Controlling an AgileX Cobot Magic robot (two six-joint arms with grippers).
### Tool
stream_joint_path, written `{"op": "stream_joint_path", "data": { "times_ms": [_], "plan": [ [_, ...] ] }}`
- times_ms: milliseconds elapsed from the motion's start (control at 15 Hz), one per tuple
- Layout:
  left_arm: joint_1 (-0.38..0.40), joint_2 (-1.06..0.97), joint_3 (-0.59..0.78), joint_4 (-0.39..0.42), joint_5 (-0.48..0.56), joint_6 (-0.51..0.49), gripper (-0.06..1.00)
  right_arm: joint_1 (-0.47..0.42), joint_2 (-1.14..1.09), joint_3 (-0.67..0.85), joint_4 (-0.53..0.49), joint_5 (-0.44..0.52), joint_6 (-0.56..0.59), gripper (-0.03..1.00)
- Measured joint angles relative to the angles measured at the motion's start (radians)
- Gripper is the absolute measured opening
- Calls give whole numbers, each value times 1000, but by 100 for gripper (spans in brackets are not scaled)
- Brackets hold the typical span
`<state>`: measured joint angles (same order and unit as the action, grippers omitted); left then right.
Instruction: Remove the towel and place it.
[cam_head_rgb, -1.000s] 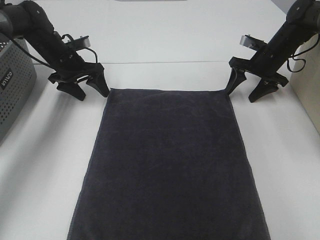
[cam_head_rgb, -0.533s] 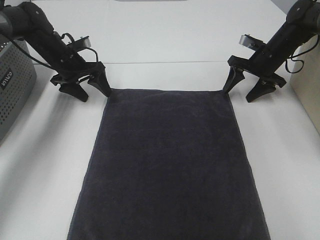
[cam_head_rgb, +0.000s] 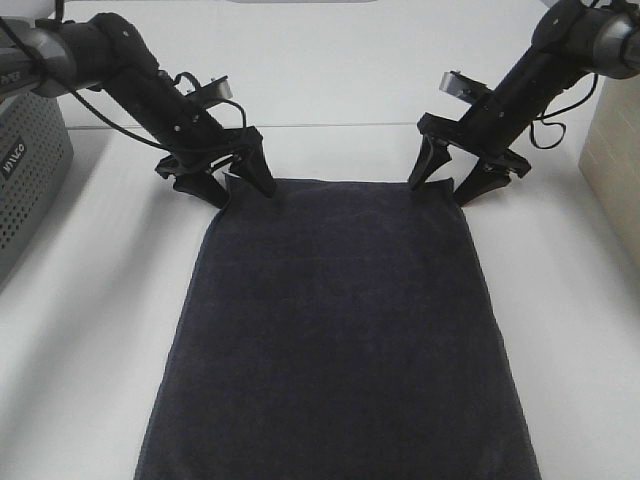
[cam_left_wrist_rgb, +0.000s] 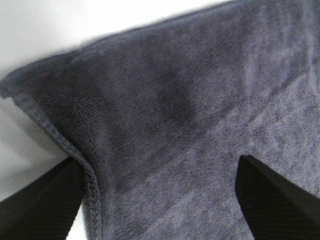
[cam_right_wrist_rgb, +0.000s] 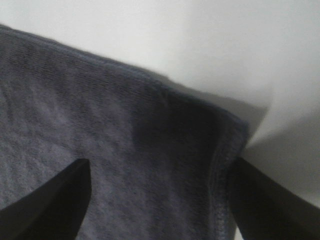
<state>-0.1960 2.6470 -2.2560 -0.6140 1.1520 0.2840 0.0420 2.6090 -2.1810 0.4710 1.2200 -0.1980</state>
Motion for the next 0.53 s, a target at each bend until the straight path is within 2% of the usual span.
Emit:
{"op": "stream_joint_path", "data": {
  "times_ms": [200, 400, 533],
  "plan": [
    [-25, 1, 0, -9, -18, -13, 79, 53, 15, -7, -2, -5, 10, 70],
    [-26, 1, 0, -9, -25, -29, 75, 68, 20, -7, -53, -29, 36, 51],
    [-26, 7, 0, -6, -32, -45, 61, 70, 20, -7, -80, -46, 49, 32]
  ]
}}
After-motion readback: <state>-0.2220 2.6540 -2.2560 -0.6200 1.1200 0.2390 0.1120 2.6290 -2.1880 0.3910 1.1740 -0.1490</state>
